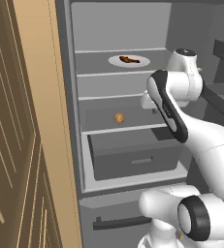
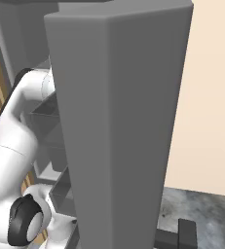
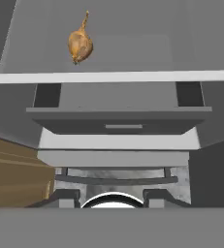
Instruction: Transport the chicken drumstick from the fridge to the microwave and turn on the microwave.
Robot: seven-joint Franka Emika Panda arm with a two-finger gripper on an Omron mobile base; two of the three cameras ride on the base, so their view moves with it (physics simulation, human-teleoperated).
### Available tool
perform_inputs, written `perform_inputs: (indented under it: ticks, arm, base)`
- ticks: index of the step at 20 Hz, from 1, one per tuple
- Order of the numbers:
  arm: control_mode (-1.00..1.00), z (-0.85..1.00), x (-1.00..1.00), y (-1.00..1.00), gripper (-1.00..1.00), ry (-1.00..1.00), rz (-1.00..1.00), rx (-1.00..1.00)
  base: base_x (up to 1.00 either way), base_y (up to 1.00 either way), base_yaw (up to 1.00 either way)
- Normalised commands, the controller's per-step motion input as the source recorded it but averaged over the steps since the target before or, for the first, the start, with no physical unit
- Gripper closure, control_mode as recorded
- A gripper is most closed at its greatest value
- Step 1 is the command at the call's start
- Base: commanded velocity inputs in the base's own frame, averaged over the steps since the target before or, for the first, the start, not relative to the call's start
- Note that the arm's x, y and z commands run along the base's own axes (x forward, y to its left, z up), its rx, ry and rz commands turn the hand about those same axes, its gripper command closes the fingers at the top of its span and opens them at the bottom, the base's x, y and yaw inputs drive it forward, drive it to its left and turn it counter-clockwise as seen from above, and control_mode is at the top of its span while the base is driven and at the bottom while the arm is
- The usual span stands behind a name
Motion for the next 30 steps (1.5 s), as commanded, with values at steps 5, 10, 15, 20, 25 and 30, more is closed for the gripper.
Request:
perform_inputs:
  ticks: [5, 10, 15, 20, 25, 30]
  arm:
    - [-1.00, 0.00, -0.27, 0.03, -1.00, -0.12, 0.05, -0.01]
    - [-1.00, 0.12, -0.26, 0.00, -1.00, -0.23, 0.11, 0.00]
    - [-1.00, 0.38, -0.03, 0.00, -1.00, -0.26, 0.03, -0.01]
    - [-1.00, 0.55, 0.00, 0.07, -1.00, -0.14, 0.00, -0.05]
    - [-1.00, 0.52, 0.00, 0.11, -1.00, -0.04, 0.00, -0.06]
    - [-1.00, 0.50, -0.07, 0.04, -1.00, 0.00, 0.00, -0.05]
  base:
    - [0.00, 0.00, 0.00]
    - [0.00, 0.00, 0.00]
    - [0.00, 0.00, 0.00]
    - [0.00, 0.00, 0.00]
    - [0.00, 0.00, 0.00]
    - [0.00, 0.00, 0.00]
